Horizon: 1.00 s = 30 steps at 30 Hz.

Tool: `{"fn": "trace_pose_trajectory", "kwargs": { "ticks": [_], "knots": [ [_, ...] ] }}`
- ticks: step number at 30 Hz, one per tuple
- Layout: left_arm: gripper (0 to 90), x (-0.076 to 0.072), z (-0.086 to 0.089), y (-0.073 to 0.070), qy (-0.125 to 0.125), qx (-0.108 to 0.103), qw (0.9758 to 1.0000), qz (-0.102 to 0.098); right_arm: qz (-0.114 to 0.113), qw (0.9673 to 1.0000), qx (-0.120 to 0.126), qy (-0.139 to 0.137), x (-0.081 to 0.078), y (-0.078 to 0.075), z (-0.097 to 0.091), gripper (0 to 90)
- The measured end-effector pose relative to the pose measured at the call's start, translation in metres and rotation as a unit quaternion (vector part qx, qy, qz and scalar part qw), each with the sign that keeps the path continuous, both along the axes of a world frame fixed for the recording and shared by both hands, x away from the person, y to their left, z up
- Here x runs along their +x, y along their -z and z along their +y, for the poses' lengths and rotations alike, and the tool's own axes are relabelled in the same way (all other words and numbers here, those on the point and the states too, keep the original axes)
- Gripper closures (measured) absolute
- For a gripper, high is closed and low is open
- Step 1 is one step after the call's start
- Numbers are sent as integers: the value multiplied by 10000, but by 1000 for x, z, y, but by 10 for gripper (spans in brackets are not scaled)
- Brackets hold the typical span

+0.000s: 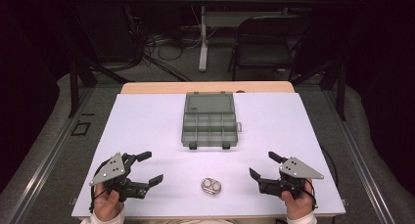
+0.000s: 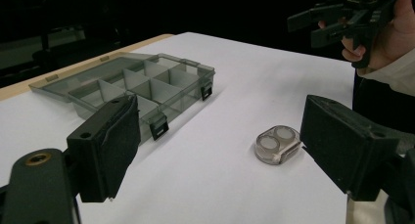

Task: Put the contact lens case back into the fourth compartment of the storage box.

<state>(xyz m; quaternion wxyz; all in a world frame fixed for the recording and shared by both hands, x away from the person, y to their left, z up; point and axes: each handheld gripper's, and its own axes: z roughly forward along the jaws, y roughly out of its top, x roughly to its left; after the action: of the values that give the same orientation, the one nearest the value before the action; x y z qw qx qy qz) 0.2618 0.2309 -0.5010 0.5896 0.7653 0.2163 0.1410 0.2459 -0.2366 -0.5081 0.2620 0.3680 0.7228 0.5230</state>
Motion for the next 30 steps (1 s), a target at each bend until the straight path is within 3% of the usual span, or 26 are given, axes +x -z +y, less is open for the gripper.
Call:
{"fn": "trace_pose_trajectory", "kwargs": {
  "ticks": [4,7,11,17,21,30],
  "knots": [
    [160,1,-1,1,48,22,10000,65,89,9998,157,-20,1,-2,1,133],
    [160,3,-2,2,14,30,9999,105,214,9997,2,-81,4,-1,3,94],
    [160,4,-2,4,-65,9,9999,107,352,9991,36,-215,7,0,5,33],
    [160,4,-5,6,-32,104,9999,114,471,9985,-156,-229,11,2,13,16],
    [160,3,-5,6,-1,99,9999,141,479,9980,-314,-259,10,3,17,36],
    [160,5,-6,7,-7,138,9998,166,420,9953,-519,-704,15,1,24,145]
  ]
}}
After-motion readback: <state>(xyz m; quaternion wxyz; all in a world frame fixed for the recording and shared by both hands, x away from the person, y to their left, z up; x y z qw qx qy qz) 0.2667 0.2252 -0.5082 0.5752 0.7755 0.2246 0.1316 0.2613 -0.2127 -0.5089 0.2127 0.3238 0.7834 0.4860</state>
